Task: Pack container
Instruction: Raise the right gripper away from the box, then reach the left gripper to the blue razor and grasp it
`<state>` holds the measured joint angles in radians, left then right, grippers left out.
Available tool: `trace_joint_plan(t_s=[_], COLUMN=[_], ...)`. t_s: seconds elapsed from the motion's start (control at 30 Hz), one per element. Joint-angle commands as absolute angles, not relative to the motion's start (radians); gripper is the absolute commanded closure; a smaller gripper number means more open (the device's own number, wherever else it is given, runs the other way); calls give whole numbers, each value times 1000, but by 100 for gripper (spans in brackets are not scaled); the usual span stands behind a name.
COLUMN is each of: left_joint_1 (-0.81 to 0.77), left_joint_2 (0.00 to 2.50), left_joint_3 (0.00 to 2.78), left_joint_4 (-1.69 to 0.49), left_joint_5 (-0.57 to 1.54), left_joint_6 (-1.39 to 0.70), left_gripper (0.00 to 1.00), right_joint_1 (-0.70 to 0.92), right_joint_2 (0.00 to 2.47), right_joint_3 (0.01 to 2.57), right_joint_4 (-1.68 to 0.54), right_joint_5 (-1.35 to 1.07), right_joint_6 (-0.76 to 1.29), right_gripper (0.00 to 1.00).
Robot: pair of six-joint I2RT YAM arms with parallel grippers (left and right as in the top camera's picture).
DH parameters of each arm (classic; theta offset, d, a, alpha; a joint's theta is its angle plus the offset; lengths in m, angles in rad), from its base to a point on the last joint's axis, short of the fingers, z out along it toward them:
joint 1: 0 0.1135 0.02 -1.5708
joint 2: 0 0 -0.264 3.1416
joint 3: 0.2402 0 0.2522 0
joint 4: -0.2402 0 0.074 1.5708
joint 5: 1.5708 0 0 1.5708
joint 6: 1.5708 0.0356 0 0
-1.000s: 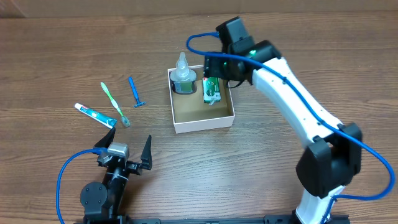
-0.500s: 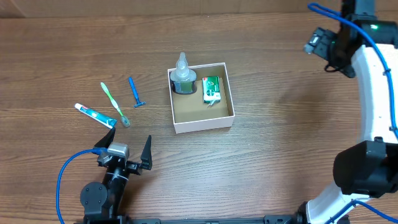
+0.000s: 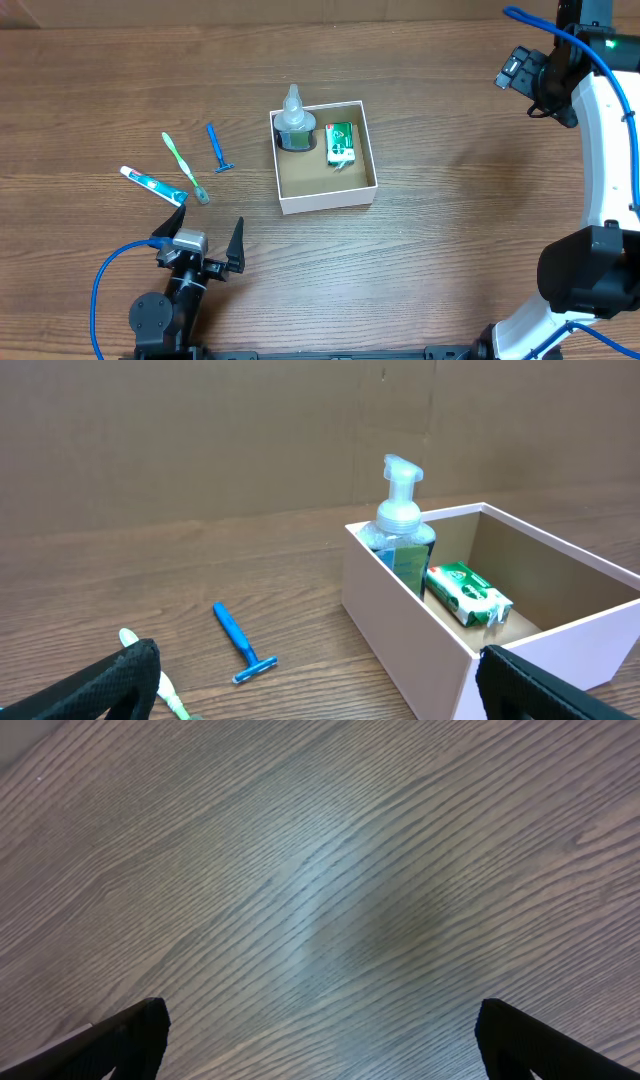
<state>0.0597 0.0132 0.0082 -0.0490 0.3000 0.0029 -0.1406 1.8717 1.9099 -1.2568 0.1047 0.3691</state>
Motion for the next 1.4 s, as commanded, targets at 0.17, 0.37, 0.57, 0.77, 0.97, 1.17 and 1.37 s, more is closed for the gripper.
trace_joint_plan(t_s=[0.17, 0.37, 0.57, 0.77, 0.97, 1.17, 1.37], left_joint_1=[67, 66, 66, 66, 66, 65, 59], left_joint_2=[5, 5, 268, 1021, 1391, 1598, 1826], left_joint_3=[5, 5, 330, 1093, 1322, 1321, 1320], left_joint_4=[-49, 150, -70, -608, -723, -702, -617], left_joint_5=[285, 522, 360, 403, 586, 494, 173], left_joint_6=[17, -75, -63, 1, -37, -91, -421], left_gripper=[0, 0, 0, 0, 0, 0, 8], right_joint_1=[-138, -138, -138, -138, -138, -138, -138], right_joint_2=[1846, 1846, 1846, 1846, 1846, 1846, 1846], right_joint_3=[1932, 1932, 1932, 1932, 1932, 1932, 1932], right_joint_4=[-1255, -1255, -1255, -1255, -1255, -1255, -1255], right_joint_5=[112, 112, 112, 112, 112, 112, 112], right_joint_6=[366, 366, 366, 366, 366, 366, 366], right_gripper=[0, 0, 0, 0, 0, 0, 0])
